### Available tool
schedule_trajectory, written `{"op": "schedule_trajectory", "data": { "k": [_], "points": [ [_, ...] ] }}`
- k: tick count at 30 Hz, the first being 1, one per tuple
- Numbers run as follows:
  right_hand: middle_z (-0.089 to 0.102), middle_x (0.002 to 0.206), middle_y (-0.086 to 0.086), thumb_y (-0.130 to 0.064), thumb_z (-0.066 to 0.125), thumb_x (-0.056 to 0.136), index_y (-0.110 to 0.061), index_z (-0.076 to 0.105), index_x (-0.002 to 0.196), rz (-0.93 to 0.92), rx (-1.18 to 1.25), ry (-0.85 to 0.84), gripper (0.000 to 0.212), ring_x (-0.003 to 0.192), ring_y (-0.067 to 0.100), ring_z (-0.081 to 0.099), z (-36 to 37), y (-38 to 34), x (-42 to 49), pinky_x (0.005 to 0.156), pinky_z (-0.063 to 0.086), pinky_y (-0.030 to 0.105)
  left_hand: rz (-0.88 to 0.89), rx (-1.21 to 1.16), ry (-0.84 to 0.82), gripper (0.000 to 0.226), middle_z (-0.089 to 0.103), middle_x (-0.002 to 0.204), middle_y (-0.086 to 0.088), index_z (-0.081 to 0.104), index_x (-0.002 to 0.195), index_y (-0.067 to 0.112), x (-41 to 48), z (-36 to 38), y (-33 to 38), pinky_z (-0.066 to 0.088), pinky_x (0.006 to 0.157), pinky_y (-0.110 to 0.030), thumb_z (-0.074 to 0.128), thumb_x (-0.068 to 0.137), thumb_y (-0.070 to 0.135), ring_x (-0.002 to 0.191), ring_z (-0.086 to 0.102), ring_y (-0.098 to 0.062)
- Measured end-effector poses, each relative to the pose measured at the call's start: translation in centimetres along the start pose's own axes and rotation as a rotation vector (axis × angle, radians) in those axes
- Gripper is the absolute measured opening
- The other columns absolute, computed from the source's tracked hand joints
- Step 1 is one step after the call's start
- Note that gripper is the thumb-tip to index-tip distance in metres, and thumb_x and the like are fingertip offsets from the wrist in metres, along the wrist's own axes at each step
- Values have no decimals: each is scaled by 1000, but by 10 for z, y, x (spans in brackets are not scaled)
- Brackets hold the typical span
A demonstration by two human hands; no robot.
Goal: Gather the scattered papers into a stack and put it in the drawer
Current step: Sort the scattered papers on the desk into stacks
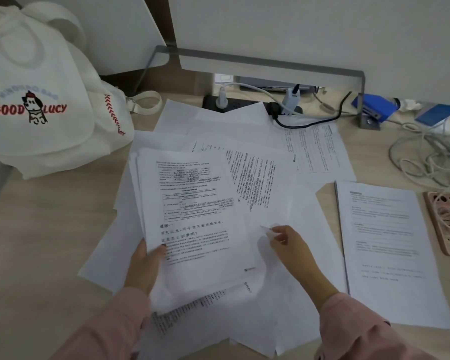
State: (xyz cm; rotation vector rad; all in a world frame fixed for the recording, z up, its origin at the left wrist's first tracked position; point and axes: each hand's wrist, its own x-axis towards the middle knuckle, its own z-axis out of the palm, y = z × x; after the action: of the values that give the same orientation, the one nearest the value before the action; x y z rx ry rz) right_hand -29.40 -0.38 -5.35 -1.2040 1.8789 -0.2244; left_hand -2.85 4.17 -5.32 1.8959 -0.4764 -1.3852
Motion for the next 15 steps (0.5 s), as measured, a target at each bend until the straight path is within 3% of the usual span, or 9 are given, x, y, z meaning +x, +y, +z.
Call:
{"op": "schedule_trajectory", "data": {
  "k": [6, 8, 10, 12, 15],
  "points": [
    [58, 98, 5, -23, 64, 81, -11, 41, 124, -5, -42, -53, 50, 93, 24, 57, 8, -1, -7, 62, 38, 25, -9, 56, 88, 41, 55, 127, -10, 48, 131, 10, 10, -39, -2, 32, 104, -39, 49, 91, 3, 122, 48, -29],
    [56, 94, 3, -23, 65, 79, -12, 37, 121, -10, -66, -29, 51, 93, 27, 57, 14, -2, -10, 62, 39, 27, -15, 59, 101, 42, 53, 132, -14, 47, 132, 9, 10, -45, -3, 31, 104, -39, 49, 91, 2, 124, 47, -31],
    [52, 92, -1, -19, 61, 82, -13, 43, 113, -17, -77, -39, 37, 88, 22, 55, 18, -3, -11, 62, 38, 26, -19, 63, 104, 43, 52, 134, -15, 46, 133, 9, 9, -48, -5, 31, 105, -39, 48, 91, 2, 125, 46, -31],
    [53, 83, 0, -16, 53, 88, -11, 51, 95, -52, -102, -52, 9, 76, 18, 50, 17, -4, -12, 54, 35, 22, -19, 60, 107, 42, 52, 134, -15, 46, 133, 9, 8, -49, -6, 30, 106, -40, 49, 91, 2, 125, 45, -31],
    [54, 73, 4, -16, 49, 92, -9, 53, 78, -117, -83, 8, 16, 70, 20, 49, 6, -7, -10, 54, 32, 17, -20, 60, 124, 43, 52, 133, -15, 47, 133, 7, 6, -50, -6, 31, 106, -39, 49, 91, 1, 125, 46, -32]
  ]
}}
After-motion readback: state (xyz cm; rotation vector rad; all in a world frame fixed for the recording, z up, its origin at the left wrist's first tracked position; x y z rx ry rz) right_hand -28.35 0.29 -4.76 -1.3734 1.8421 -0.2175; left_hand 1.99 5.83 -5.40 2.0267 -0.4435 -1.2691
